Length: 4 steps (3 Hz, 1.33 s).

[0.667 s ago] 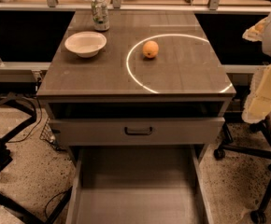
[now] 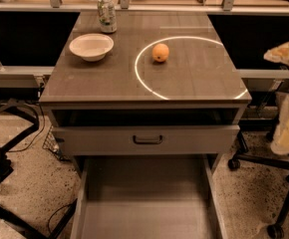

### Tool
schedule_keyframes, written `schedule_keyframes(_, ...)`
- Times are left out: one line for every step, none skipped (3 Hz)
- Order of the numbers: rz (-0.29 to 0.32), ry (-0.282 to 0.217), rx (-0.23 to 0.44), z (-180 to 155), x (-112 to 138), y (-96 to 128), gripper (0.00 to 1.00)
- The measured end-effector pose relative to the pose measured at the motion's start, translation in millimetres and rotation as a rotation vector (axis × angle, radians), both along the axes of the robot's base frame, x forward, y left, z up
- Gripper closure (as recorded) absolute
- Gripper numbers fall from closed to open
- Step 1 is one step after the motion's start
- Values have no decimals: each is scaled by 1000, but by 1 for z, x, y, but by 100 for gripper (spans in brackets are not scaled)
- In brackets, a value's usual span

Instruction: Close middle drawer

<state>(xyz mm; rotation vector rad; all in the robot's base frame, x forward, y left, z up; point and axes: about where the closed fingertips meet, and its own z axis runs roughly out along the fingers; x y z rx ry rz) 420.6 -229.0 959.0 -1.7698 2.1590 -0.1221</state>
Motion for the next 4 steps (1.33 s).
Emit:
schedule_keyframes(51, 14, -51, -44, -27, -43, 0)
schedule_keyframes(73, 71, -206, -110, -64, -96, 0)
schedule_keyframes(44, 128, -372, -164, -97, -147, 0)
schedule_keyframes(-10, 184, -426, -232, -164, -191, 0)
